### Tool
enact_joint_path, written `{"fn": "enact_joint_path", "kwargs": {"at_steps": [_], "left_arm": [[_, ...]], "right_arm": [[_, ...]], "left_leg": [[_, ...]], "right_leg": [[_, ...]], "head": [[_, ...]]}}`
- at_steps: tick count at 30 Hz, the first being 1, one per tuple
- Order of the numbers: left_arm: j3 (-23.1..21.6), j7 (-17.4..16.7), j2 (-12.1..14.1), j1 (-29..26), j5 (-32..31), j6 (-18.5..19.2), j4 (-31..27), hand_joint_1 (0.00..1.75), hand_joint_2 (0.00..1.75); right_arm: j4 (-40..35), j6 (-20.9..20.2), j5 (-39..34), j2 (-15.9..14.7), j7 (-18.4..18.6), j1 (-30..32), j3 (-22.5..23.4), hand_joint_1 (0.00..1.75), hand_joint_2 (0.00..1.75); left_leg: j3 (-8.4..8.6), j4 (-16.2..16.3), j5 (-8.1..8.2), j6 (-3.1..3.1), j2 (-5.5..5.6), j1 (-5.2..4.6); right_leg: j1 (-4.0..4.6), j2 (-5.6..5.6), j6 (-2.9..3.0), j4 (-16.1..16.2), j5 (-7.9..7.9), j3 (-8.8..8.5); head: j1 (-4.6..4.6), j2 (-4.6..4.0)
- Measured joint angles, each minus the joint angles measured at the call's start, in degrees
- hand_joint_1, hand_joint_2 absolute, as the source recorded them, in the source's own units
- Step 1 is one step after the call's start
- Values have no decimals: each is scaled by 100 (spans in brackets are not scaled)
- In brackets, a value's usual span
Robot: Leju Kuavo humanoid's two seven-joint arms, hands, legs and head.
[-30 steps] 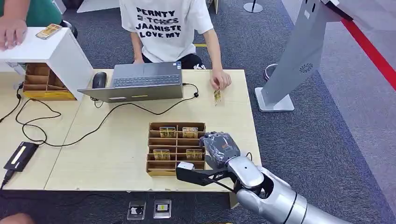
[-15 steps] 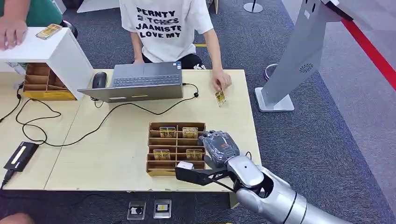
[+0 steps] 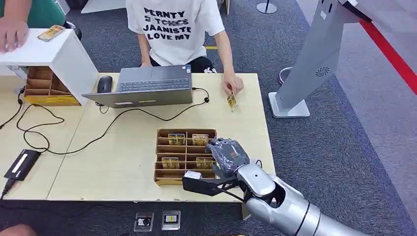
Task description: Pass the card to the sensor for recognition and then transmit it.
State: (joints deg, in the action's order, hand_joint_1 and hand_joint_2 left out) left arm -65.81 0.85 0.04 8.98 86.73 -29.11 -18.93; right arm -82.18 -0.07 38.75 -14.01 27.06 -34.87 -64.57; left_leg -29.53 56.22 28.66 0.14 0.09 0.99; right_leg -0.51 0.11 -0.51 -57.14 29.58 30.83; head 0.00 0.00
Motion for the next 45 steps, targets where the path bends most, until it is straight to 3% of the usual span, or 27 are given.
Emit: {"fn": "enact_joint_path", "kwargs": {"at_steps": [9, 17, 45], "left_arm": [[-4, 0, 0, 1, -17, 0, 0, 0, 0], [-7, 0, 0, 1, -37, 0, 0, 0, 0], [-90, -11, -46, 75, -262, 17, 7, 0, 0]], "right_arm": [[120, 0, -20, 70, -50, -6, 2, 73, 175], [218, 0, -37, 122, -68, -14, 2, 84, 175], [557, -20, -92, 212, -127, -102, 100, 77, 175]], "left_leg": [[0, 0, 0, 0, 0, 0], [0, 0, 0, 0, 0, 0], [0, 0, 0, 0, 0, 0]], "right_leg": [[0, 1, 0, 0, 0, 0], [0, 1, 0, 0, 0, 0], [0, 1, 0, 0, 0, 0]], "head": [[0, 0], [0, 0], [0, 0]]}}
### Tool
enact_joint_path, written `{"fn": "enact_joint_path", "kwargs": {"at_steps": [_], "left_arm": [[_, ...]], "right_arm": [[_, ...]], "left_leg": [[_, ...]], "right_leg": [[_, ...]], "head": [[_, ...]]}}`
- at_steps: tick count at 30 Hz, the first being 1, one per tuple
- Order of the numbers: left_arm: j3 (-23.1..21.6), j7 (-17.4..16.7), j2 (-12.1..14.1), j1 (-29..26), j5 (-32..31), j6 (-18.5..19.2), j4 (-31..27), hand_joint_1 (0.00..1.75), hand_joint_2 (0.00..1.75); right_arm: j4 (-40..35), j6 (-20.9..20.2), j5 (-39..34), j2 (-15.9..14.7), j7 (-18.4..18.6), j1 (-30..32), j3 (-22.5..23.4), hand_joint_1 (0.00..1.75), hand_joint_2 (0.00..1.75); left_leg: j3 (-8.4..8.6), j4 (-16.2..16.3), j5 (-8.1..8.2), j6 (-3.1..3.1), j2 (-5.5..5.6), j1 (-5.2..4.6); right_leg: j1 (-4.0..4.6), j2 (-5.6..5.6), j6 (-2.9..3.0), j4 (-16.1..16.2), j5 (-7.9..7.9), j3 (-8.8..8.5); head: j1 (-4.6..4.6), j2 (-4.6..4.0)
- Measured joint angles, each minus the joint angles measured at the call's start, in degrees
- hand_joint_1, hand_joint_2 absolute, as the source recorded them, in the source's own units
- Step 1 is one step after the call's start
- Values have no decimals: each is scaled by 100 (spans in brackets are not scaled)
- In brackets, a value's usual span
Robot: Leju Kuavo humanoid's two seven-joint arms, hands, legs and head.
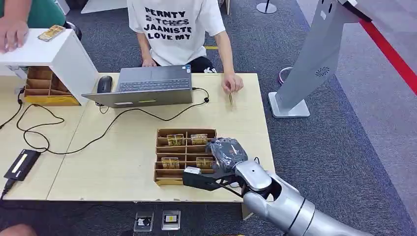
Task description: Pass the card to the sensor for recognition and then transmit it.
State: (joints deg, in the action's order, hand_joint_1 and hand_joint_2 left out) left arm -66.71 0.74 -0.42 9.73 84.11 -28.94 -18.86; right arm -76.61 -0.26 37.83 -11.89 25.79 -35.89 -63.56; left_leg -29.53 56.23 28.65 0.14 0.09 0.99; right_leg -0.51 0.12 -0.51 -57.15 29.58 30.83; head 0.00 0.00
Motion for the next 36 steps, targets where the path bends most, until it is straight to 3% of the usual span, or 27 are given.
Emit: {"fn": "enact_joint_path", "kwargs": {"at_steps": [24, 29, 32, 33, 36], "left_arm": [[2, 4, 0, 11, -83, -2, 7, 0, 0], [2, 22, 0, 14, -118, 0, 7, 0, 0], [2, 22, 0, 15, -127, 0, 7, 0, 0], [2, 22, 0, 15, -129, 4, 7, 0, 0], [2, 22, 0, 15, -129, 15, 7, 0, 0]], "right_arm": [[223, -127, -48, 46, -114, -18, 37, 75, 175], [251, -129, -90, 48, -122, -17, 35, 84, 175], [265, -129, -103, 55, -127, -16, 28, 110, 175], [267, -129, -107, 61, -127, -15, 26, 145, 175], [280, -129, -111, 90, -127, -13, 22, 162, 175]], "left_leg": [[4, 0, 0, 0, -1, 0], [5, 0, -1, 1, -1, 0], [5, 0, -1, 2, 0, 0], [4, 0, -1, 2, 0, 0], [4, 0, -1, 2, 0, 0]], "right_leg": [[0, -1, 0, 0, 0, -2], [0, -2, 0, 0, 0, -2], [0, -1, 0, -1, 0, -3], [0, -1, 0, -1, 0, -3], [0, 0, 0, -1, 0, -3]], "head": [[0, 0], [0, 0], [0, 0], [0, 0], [0, 0]]}}
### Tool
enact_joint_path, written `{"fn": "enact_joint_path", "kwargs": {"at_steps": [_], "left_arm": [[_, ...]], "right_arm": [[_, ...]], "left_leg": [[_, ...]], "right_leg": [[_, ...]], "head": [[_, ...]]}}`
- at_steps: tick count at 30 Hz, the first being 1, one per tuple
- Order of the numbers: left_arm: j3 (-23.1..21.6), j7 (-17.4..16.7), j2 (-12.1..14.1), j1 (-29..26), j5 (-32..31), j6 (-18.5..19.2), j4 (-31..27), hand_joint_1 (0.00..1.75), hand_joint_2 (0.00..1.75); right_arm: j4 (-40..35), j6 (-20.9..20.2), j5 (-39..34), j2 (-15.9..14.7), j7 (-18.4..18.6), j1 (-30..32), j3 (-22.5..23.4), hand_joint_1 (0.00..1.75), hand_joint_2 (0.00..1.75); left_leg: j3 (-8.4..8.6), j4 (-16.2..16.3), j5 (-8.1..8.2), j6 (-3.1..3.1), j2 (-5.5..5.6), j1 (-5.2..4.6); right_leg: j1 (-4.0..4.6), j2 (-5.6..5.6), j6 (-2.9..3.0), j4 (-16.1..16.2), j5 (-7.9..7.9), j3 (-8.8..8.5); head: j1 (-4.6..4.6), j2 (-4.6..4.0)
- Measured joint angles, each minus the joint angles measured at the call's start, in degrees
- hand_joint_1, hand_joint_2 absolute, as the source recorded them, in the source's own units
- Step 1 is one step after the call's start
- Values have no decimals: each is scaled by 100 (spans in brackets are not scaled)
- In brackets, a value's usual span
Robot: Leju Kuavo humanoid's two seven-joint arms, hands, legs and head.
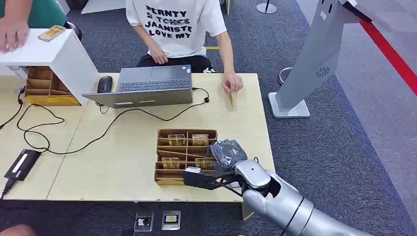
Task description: Pass the card to the sensor for recognition and then transmit it.
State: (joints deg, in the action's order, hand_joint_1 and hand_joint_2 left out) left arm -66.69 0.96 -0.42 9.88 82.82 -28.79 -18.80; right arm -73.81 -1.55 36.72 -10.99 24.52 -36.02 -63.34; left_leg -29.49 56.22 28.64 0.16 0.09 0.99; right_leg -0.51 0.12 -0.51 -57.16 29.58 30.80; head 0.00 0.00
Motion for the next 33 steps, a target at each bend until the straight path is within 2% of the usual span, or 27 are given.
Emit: {"fn": "enact_joint_path", "kwargs": {"at_steps": [4, 9, 10, 16, 17, 18, 19, 20, 21, 33], "left_arm": [[0, 2, 0, 0, -7, 9, 0, 0, 0], [0, 0, 0, 0, -33, 11, 0, 0, 0], [0, 2, 0, 0, -42, 11, 0, 0, 0], [0, 0, 0, -1, -59, 11, 2, 0, 0], [0, 0, 0, -1, -59, 11, 2, 0, 0], [0, 0, 0, -1, -59, 11, 2, 0, 0], [0, 2, 0, -1, -59, 11, 2, 0, 0], [0, 2, 0, -1, -59, 11, 2, 0, 0], [0, 2, 0, -1, -61, 11, 2, 0, 0], [0, -2, 0, 3, -120, 26, 2, 0, 0]], "right_arm": [[20, 0, -11, 7, 0, -1, -2, 169, 175], [31, 0, -61, 7, -2, -1, 0, 164, 175], [31, 0, -79, 7, -4, -1, 0, 169, 175], [44, -11, -111, 7, -2, -1, 0, 168, 175], [44, -11, -116, 7, -2, -1, 0, 162, 175], [44, -11, -122, 5, -2, -2, 0, 141, 175], [46, -11, -122, 7, -4, -2, 0, 52, 175], [48, -11, -125, 7, -4, -3, 0, 5, 175], [50, -9, -127, 7, -7, -4, 0, 0, 175], [37, 94, -190, 9, -7, -168, 17, 0, 175]], "left_leg": [[-1, 0, 0, 0, 0, 0], [-1, 0, 0, 0, 0, 0], [-1, 0, 0, 0, 0, 0], [0, 0, 0, 0, 0, 0], [0, 0, 0, 0, 0, 0], [0, 0, 0, 0, 0, 0], [0, 0, 0, 0, 0, 0], [0, 0, 0, 0, 0, 0], [0, 0, 0, 0, 0, 0], [6, 0, -1, 1, -1, 0]], "right_leg": [[0, 0, 0, 0, 0, 0], [0, 1, 0, 0, 0, 0], [0, 1, 0, 0, 0, 0], [0, 0, 0, 0, 0, 0], [0, 0, 0, 0, 0, 0], [0, 0, 0, 0, 0, 0], [0, 0, 0, 0, 0, 0], [0, -1, 0, 0, 0, 0], [0, -1, 0, 0, 0, 0], [0, -4, -1, 0, -1, -3]], "head": [[2, 0], [0, 0], [0, 0], [0, 0], [0, 0], [0, 0], [0, 0], [0, 0], [0, 0], [0, 0]]}}
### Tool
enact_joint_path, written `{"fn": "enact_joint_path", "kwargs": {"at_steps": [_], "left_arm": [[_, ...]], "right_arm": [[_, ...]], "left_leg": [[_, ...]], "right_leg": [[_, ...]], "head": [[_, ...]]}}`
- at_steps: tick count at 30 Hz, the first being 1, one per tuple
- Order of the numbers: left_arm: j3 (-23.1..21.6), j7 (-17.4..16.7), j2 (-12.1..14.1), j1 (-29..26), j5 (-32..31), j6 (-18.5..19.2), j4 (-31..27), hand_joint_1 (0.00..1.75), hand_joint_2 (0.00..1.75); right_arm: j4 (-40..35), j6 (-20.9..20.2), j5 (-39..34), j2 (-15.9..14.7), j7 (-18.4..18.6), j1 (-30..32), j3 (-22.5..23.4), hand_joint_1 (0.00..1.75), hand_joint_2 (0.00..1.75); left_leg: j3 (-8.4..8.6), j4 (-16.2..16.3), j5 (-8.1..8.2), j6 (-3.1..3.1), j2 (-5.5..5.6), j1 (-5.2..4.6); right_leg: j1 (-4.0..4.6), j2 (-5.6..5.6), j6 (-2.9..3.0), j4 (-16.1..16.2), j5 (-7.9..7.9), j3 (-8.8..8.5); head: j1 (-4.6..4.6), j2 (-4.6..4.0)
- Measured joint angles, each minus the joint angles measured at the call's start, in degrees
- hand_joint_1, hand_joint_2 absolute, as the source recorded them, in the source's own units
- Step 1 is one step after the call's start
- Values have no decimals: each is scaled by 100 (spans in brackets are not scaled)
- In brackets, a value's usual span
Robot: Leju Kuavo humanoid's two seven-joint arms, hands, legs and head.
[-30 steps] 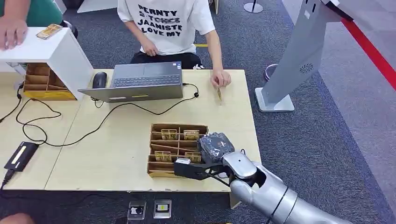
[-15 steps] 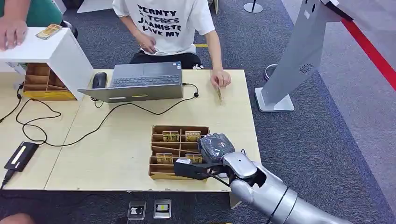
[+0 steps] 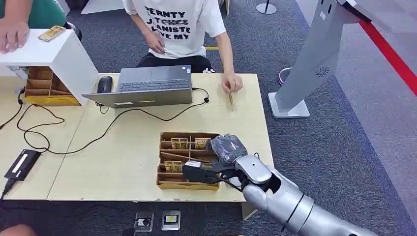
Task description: Pass the card to the sensor for recognition and then transmit it.
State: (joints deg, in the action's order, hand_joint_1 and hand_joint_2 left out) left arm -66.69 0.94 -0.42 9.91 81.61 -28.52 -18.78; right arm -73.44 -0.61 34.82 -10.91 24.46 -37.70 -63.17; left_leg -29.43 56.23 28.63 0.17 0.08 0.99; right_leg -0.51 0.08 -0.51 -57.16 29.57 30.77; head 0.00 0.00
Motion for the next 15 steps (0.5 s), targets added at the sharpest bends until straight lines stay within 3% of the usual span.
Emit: {"fn": "enact_joint_path", "kwargs": {"at_steps": [15], "left_arm": [[2, 11, 2, 0, -101, 24, 11, 0, 0]], "right_arm": [[-601, -81, 418, -94, 452, -21, 61, 0, 175]], "left_leg": [[-1, 0, 0, 0, -2, 0]], "right_leg": [[0, -4, 0, 0, 0, 3]], "head": [[0, 0]]}}
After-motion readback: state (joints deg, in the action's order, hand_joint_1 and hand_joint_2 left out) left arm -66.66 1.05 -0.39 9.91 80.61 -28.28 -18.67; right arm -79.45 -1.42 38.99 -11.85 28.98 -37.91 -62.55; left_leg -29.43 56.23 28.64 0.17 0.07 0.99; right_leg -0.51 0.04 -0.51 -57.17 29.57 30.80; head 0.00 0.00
